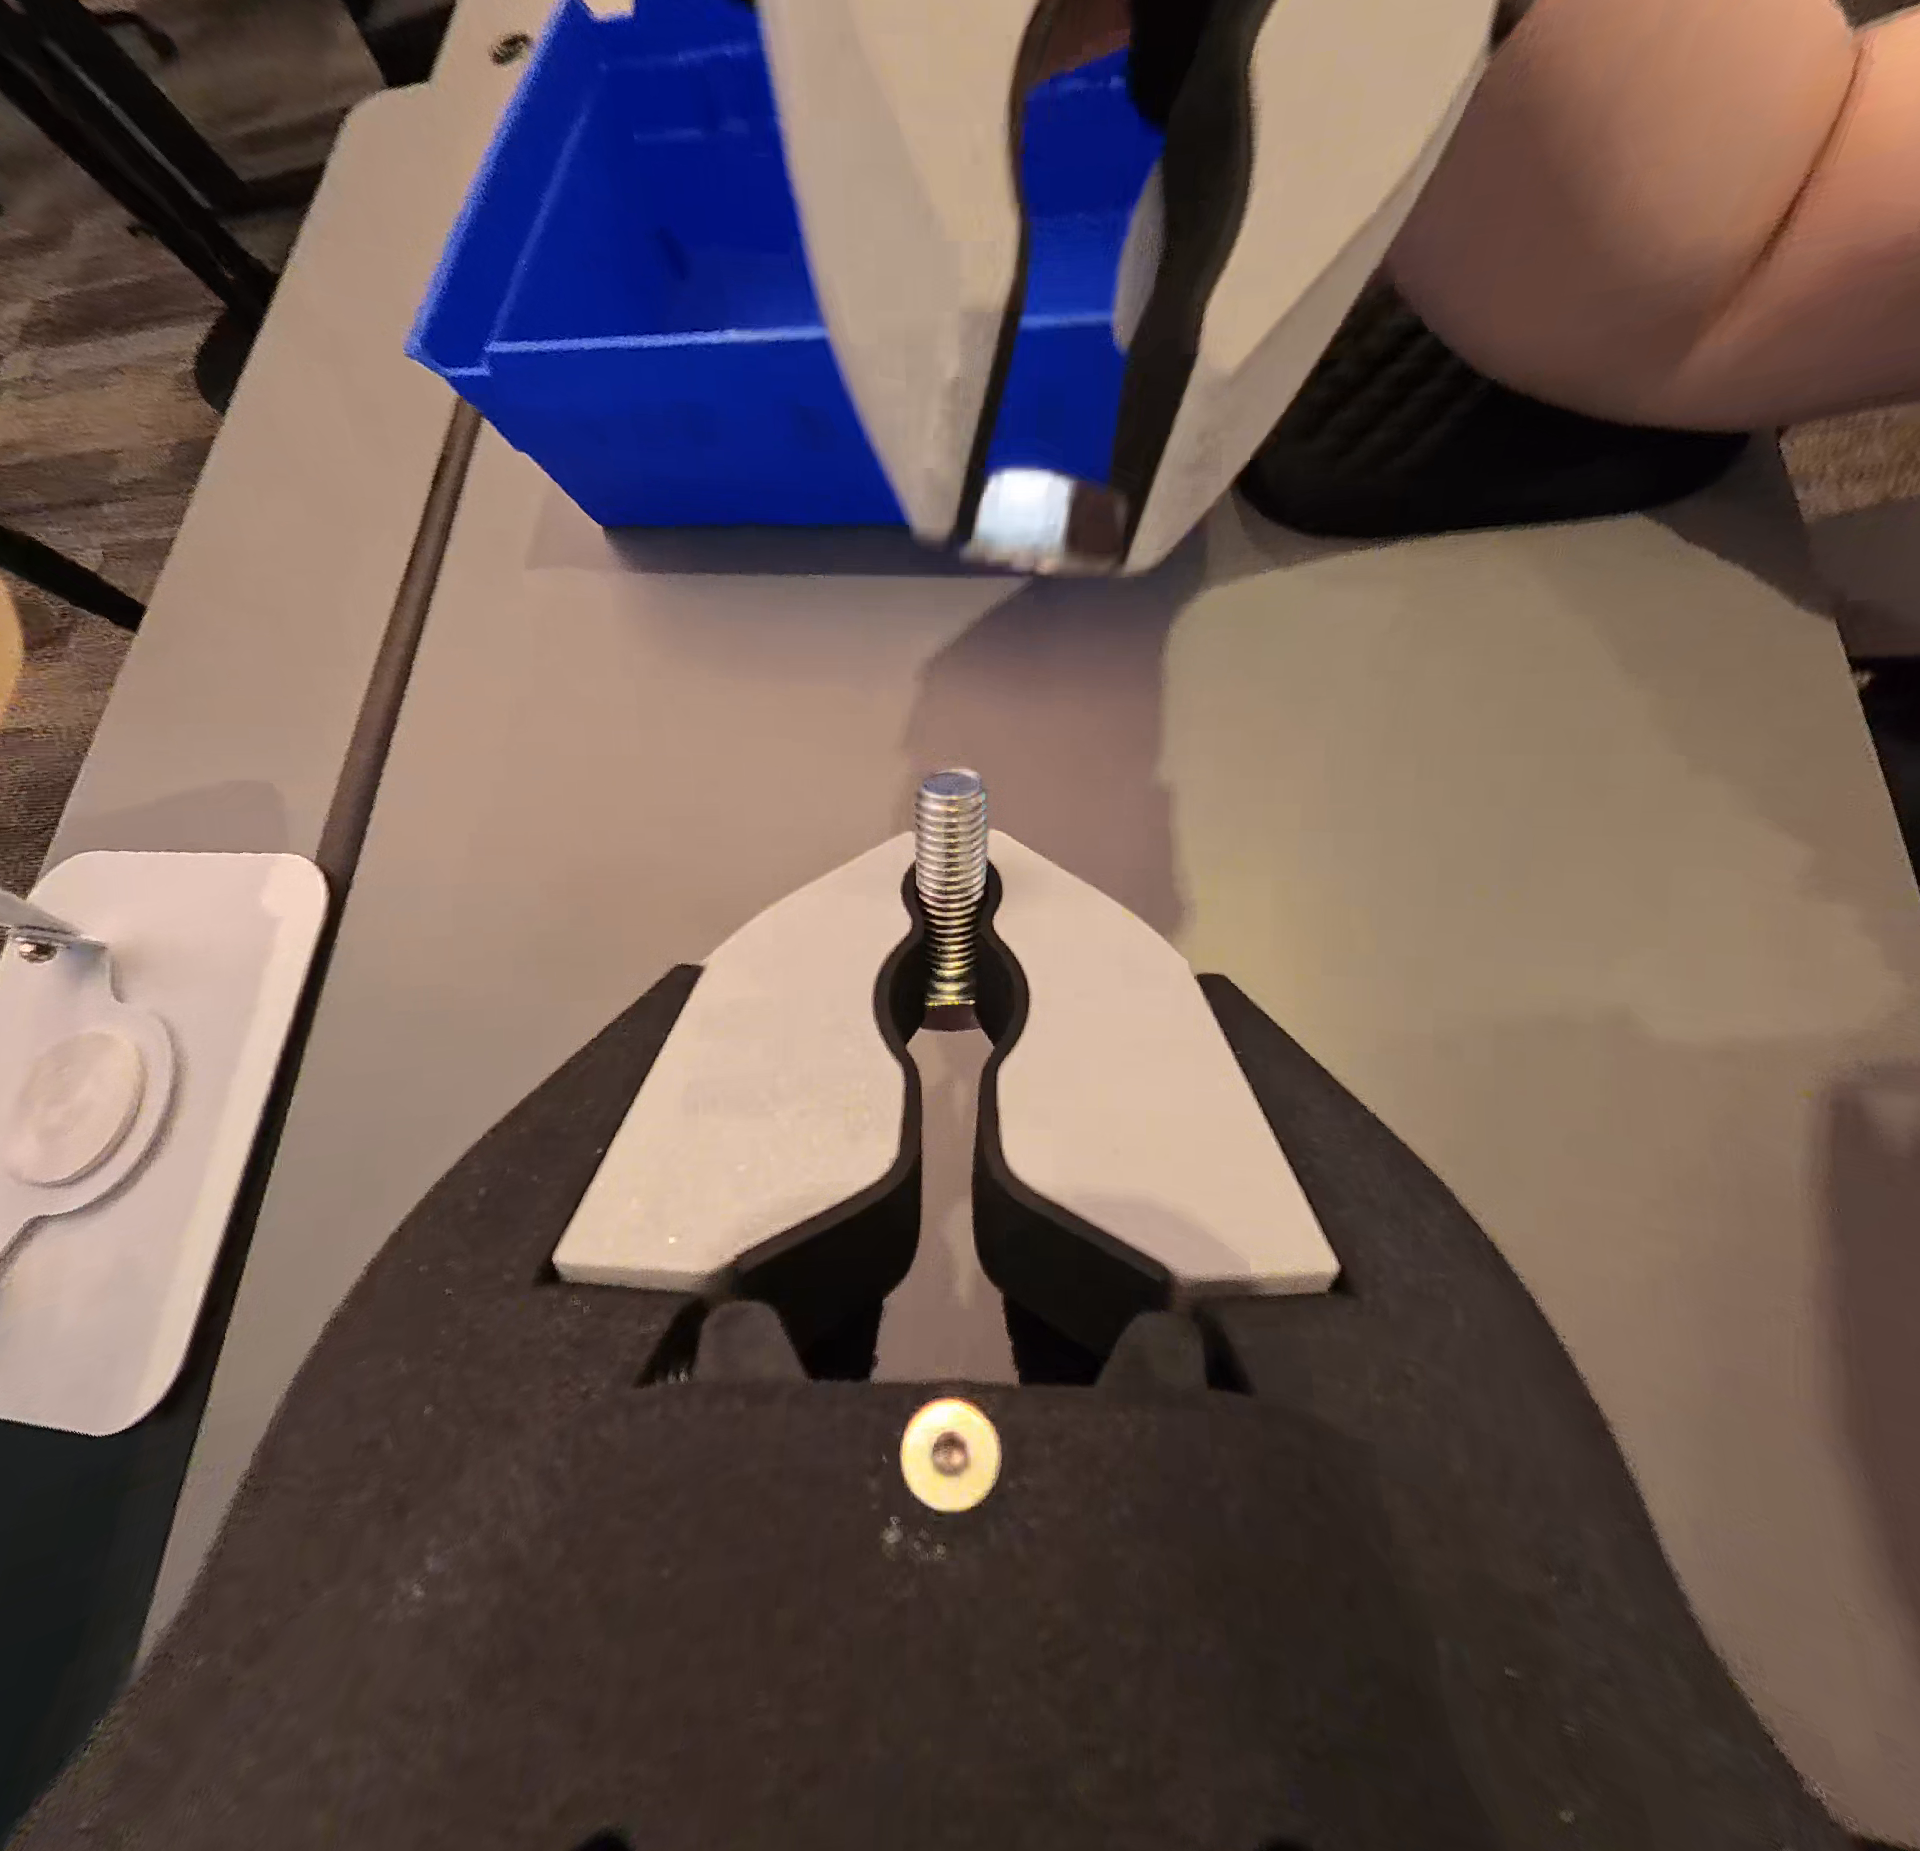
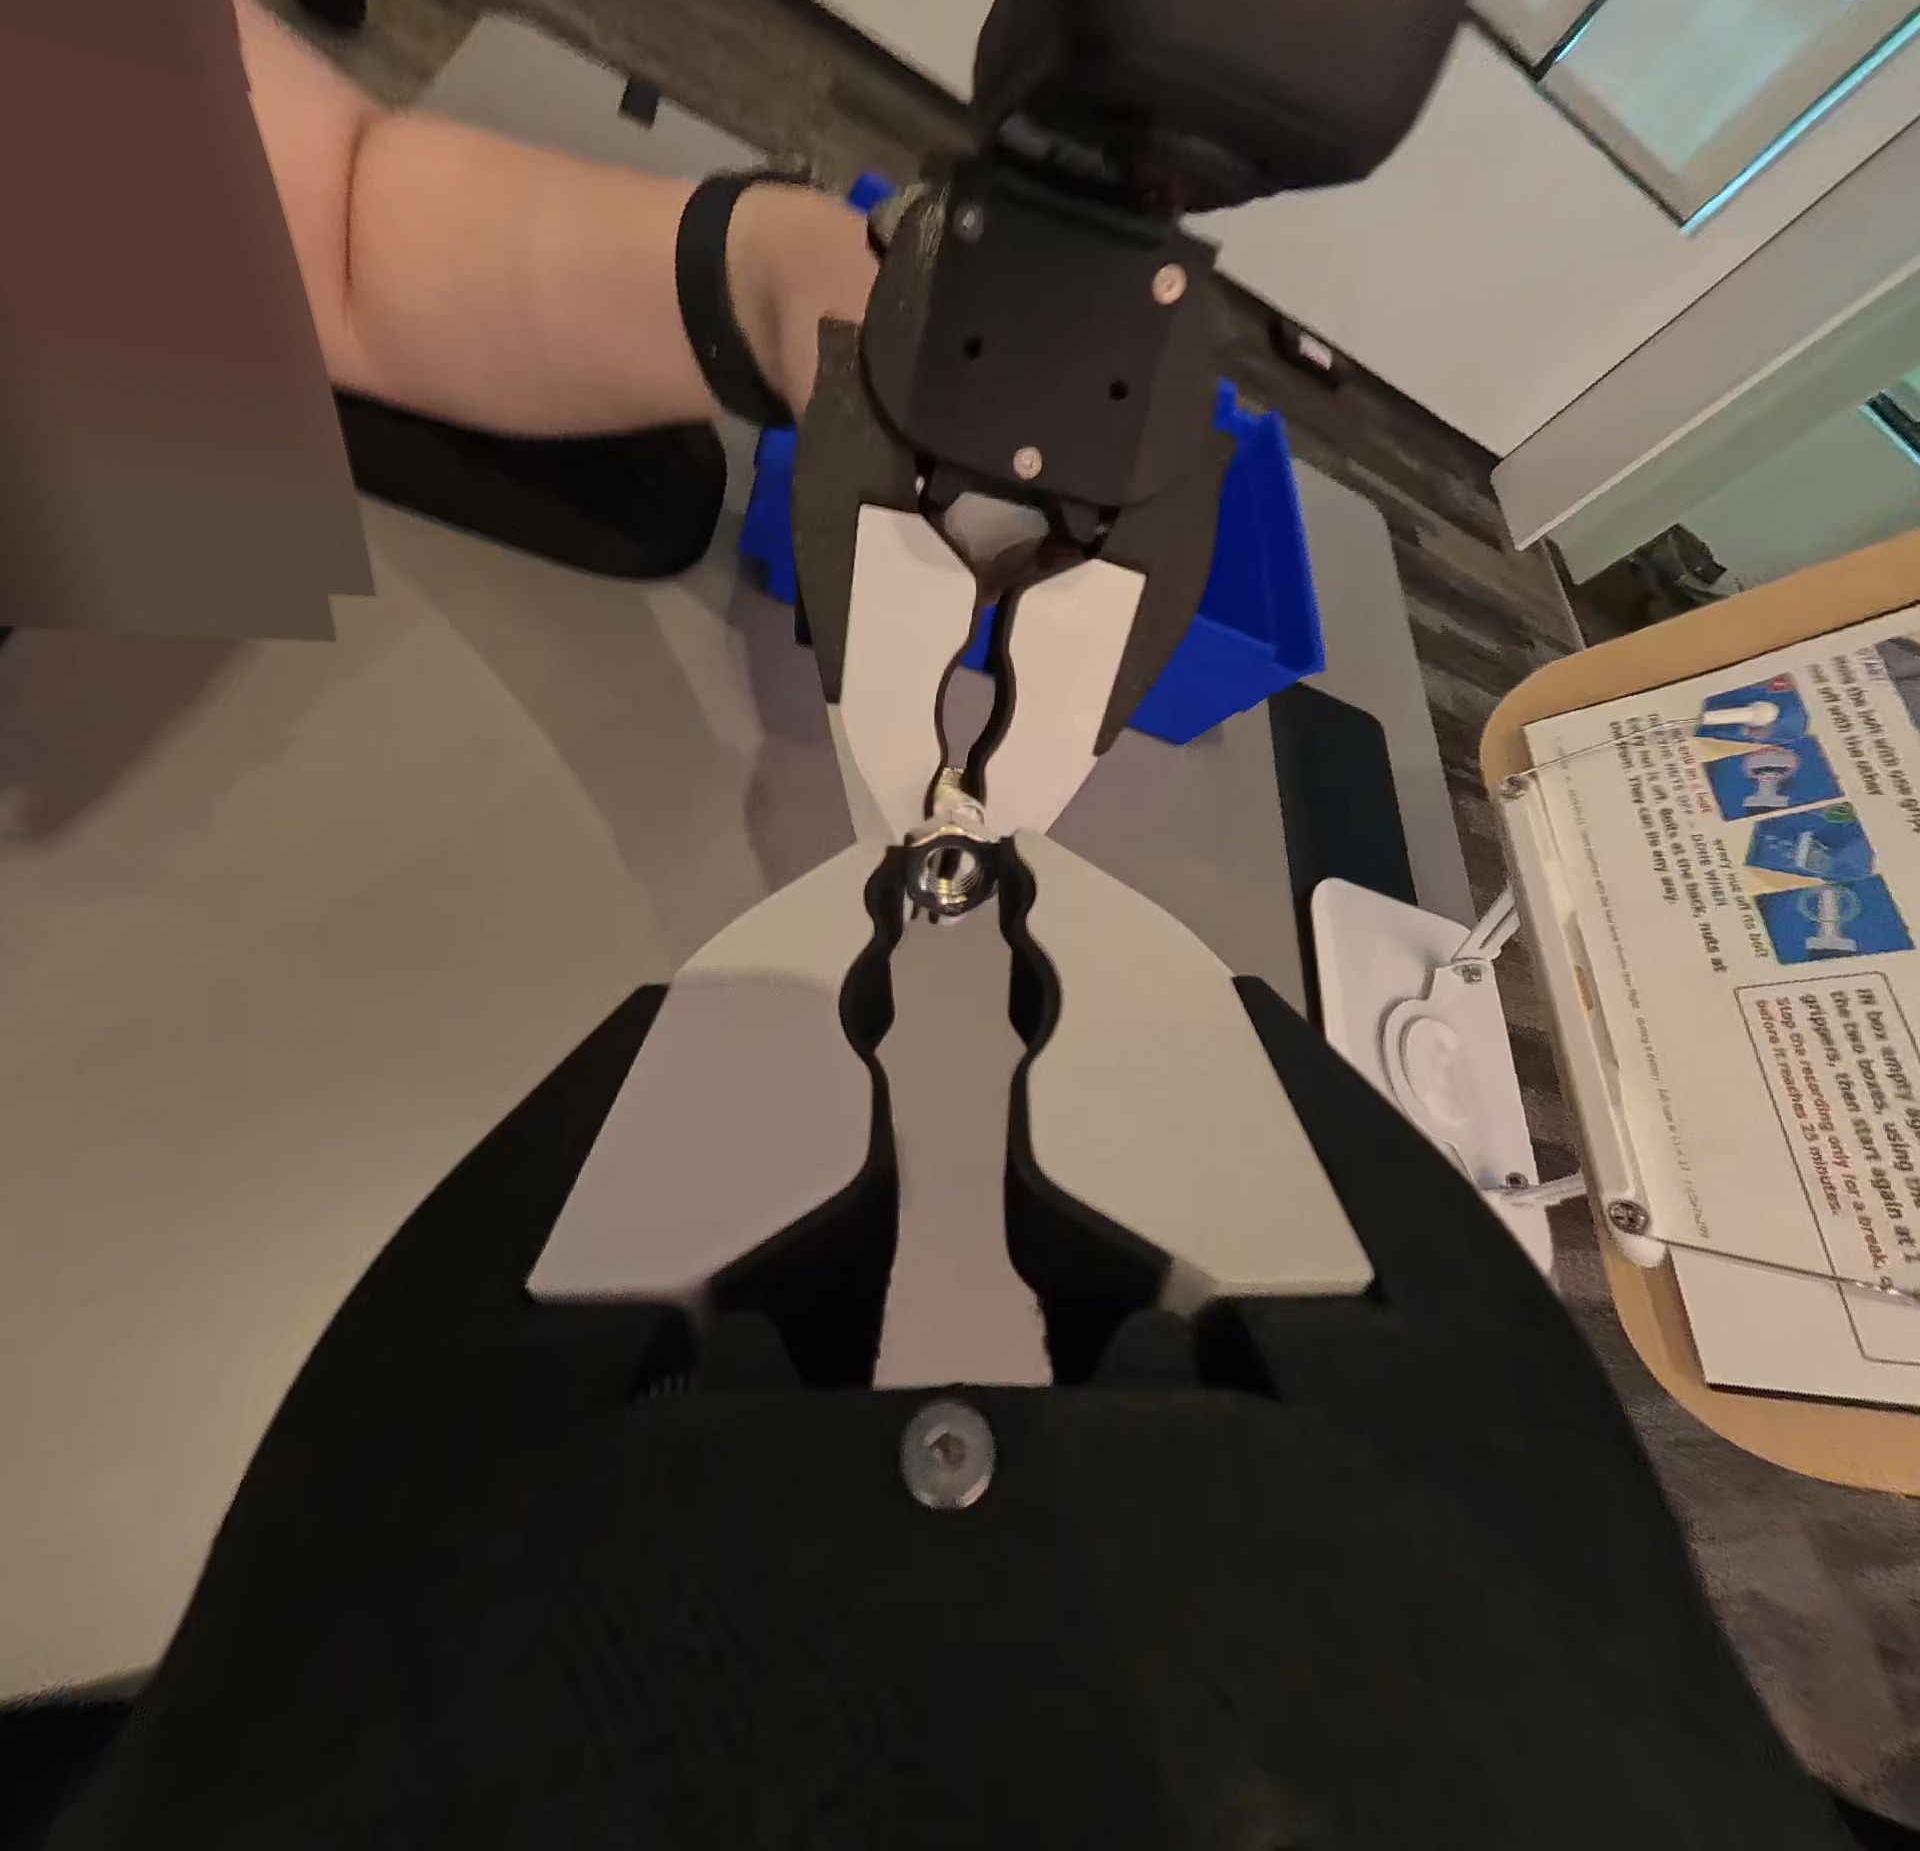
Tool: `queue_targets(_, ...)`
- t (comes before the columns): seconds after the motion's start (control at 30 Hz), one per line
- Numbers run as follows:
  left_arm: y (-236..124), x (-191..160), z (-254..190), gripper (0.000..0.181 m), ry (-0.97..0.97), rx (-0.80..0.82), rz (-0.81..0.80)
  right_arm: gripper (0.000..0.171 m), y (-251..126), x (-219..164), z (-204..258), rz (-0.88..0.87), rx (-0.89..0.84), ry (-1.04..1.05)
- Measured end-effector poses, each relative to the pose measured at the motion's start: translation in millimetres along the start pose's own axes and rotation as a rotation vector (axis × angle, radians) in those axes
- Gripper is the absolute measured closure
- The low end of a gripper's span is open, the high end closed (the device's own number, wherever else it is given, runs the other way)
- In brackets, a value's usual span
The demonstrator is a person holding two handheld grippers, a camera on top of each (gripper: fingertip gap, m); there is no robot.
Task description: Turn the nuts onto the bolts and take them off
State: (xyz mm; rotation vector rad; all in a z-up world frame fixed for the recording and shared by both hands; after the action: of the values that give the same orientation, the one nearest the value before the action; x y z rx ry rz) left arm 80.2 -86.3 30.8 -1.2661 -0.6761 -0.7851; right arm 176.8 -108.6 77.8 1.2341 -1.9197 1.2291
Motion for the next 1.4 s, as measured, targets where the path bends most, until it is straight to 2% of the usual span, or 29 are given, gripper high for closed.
queue_targets(0.43, 13, -7, -21, 0.178, 0.073, -0.095, 0.134, 0.153, 24, -12, 20, 0.142, 0.095, -0.142)
queue_targets(0.7, 16, -12, -20, 0.178, 0.075, -0.081, 0.187, 0.153, 31, -14, 24, 0.251, 0.051, -0.213)
queue_targets(0.93, 14, -11, -8, 0.178, 0.055, 0.052, 0.197, 0.153, 33, -15, 4, 0.253, -0.021, 0.118)
queue_targets(1.17, 8, -10, 3, 0.178, 0.091, 0.232, 0.250, 0.153, 36, -23, -17, 0.119, -0.005, 0.674)
queue_targets(1.27, 7, -9, 6, 0.178, 0.092, 0.282, 0.266, 0.153, 36, -26, -21, 0.078, -0.009, 0.787)
queue_targets(1.4, 5, -10, 9, 0.178, 0.079, 0.322, 0.276, 0.153, 38, -26, -24, 0.062, -0.039, 0.828)
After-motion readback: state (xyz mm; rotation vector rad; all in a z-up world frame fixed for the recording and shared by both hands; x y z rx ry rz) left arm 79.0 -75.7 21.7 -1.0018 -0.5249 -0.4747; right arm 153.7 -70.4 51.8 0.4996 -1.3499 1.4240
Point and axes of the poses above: each gripper's, where its closed fingertips meet, y out along the fingers, x out of its top, z = x × y across the jaws, the point moved 6 cm from there along -y, back along the fingers, and after that the axes turned 5 degrees about -z, right-handed, at the moved point
